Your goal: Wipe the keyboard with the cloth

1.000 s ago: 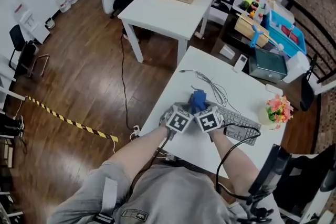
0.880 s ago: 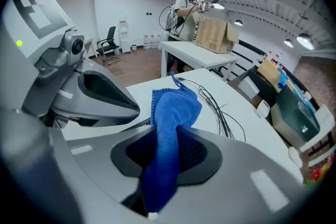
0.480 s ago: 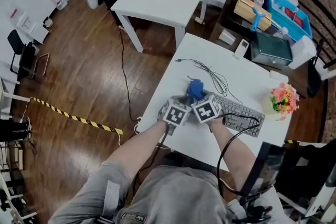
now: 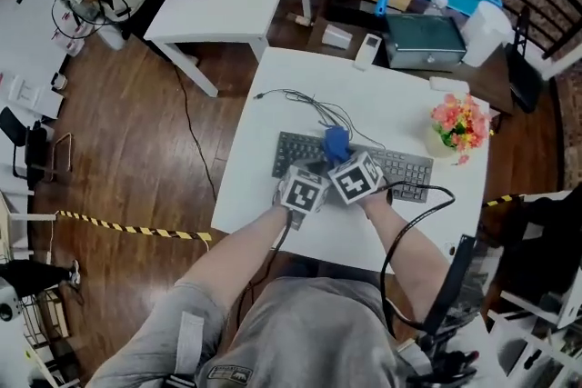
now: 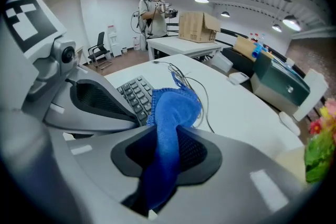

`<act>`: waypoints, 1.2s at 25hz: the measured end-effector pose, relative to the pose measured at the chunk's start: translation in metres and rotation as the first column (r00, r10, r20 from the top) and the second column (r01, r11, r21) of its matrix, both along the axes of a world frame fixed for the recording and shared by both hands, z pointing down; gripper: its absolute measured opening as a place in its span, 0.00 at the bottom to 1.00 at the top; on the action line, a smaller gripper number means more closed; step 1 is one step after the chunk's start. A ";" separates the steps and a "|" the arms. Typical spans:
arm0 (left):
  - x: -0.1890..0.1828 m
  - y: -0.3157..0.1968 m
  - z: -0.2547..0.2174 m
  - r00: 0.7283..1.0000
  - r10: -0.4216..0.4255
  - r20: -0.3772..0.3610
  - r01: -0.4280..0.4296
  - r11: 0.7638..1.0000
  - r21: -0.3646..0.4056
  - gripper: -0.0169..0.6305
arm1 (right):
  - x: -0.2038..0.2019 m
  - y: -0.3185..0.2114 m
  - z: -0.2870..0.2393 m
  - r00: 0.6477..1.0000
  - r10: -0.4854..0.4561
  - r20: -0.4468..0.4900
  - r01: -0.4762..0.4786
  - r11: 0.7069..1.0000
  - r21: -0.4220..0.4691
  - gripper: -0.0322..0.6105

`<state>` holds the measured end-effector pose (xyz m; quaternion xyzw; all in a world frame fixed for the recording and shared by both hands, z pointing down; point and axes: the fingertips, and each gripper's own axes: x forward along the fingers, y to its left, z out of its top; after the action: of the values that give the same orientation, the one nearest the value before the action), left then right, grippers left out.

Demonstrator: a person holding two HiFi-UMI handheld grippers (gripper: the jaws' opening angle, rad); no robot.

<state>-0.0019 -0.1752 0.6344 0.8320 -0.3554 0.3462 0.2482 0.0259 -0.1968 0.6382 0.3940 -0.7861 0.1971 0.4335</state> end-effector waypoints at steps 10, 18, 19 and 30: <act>0.153 0.030 -0.006 0.971 0.235 -0.039 -0.235 0.972 0.005 0.02 | 0.158 0.032 0.000 0.972 0.231 -0.038 -0.231 0.973 -0.003 0.22; 0.225 0.051 -0.010 0.936 0.347 -0.068 -0.346 0.938 0.014 0.02 | 0.255 0.054 0.002 0.918 0.390 -0.075 -0.391 0.920 0.006 0.22; 0.226 0.051 -0.011 0.934 0.350 -0.066 -0.350 0.937 0.017 0.02 | 0.257 0.054 0.002 0.916 0.393 -0.079 -0.394 0.919 0.007 0.22; 0.101 0.004 -0.009 0.992 0.106 -0.061 -0.104 0.994 0.038 0.02 | 0.115 0.023 -0.002 0.989 0.143 -0.048 -0.142 0.990 0.016 0.22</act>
<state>0.0995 -0.1713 0.6258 0.8643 -0.3092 0.3260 0.2262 0.1412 -0.1739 0.6363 0.4566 -0.7462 0.2131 0.4351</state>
